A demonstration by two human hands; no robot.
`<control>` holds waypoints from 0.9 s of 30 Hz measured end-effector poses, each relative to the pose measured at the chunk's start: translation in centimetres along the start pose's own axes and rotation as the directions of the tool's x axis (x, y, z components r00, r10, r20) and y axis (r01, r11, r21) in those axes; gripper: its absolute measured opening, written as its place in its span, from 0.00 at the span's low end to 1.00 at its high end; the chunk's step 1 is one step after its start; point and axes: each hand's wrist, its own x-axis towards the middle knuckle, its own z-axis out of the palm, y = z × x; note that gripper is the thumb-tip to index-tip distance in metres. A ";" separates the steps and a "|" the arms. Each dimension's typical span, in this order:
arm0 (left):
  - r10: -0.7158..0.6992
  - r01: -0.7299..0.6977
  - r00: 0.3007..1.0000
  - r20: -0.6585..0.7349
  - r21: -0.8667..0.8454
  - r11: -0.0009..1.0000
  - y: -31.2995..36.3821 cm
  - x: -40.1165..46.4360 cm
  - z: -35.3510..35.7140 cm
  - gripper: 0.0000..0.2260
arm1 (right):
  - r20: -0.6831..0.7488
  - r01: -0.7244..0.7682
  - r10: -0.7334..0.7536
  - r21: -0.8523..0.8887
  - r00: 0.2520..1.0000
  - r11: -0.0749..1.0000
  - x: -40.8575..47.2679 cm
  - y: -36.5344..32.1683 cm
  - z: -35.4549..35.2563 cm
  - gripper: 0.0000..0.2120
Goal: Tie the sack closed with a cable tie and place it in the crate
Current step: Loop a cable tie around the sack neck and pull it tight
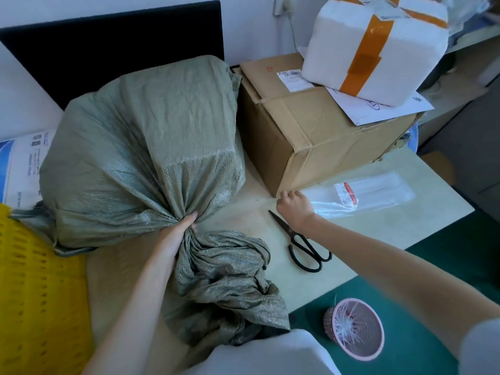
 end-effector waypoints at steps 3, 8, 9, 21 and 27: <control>0.002 -0.002 0.998 0.063 0.000 1.000 -2.4 5.1 -1.3 0.35 | -0.017 -0.013 0.012 -0.055 1.000 0.998 -0.4 0.2 0.4 0.17; -0.003 -0.002 0.994 0.114 0.048 0.999 -7.0 12.3 -3.7 0.22 | 0.137 -0.015 0.041 -0.185 0.990 0.983 -0.8 -0.5 1.0 0.15; -0.005 0.000 0.993 0.118 0.039 0.999 -6.4 11.7 -3.6 0.23 | 0.162 -0.002 0.036 -0.204 0.986 0.979 -0.8 -0.8 1.3 0.16; 0.062 -0.063 0.996 0.071 0.015 0.998 -0.8 2.8 -0.4 0.32 | 0.025 0.073 -0.071 -0.114 0.997 0.991 -0.3 -1.7 -1.3 0.11; 0.066 -0.063 0.997 0.049 -0.049 0.997 -0.2 -0.1 0.4 0.32 | -0.163 -0.083 0.155 0.379 0.974 0.922 -0.9 -2.4 -6.0 0.14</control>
